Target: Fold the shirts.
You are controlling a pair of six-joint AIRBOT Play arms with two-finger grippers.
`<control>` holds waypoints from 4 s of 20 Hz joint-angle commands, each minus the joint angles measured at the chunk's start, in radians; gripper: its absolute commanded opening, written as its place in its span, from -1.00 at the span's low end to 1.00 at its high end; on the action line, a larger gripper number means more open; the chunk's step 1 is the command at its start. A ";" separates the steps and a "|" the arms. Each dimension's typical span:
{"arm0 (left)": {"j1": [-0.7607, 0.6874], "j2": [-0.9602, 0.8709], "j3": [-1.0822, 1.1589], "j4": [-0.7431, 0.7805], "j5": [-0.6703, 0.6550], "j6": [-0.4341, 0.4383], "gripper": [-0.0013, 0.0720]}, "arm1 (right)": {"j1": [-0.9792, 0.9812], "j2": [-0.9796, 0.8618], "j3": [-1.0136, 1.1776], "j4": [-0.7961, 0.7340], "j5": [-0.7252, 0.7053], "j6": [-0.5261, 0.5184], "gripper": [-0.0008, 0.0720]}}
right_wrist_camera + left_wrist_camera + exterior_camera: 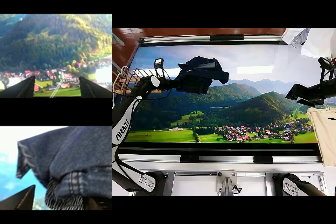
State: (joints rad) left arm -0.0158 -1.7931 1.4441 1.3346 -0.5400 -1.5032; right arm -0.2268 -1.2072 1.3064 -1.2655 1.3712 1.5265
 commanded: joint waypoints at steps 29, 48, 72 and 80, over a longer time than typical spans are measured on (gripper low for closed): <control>-0.846 0.200 0.203 -0.161 -0.517 -0.011 0.90 | -0.001 0.314 0.287 -0.182 0.240 0.102 0.86; -0.641 0.283 -0.363 -0.654 -0.364 0.025 1.00 | -0.001 0.073 -0.180 0.007 0.212 -0.090 0.87; -0.700 0.318 -0.363 -0.541 -0.340 0.085 -0.71 | -0.121 -0.167 -0.441 0.119 0.021 -0.154 0.87; -0.703 0.297 -0.363 -0.579 -0.277 0.013 1.00 | -0.154 -0.200 -0.440 0.146 0.055 -0.198 0.87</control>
State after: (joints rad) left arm -0.7170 -1.4872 1.0817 0.7666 -0.8593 -1.4555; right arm -0.3618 -1.4006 0.8677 -1.1294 1.4048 1.3479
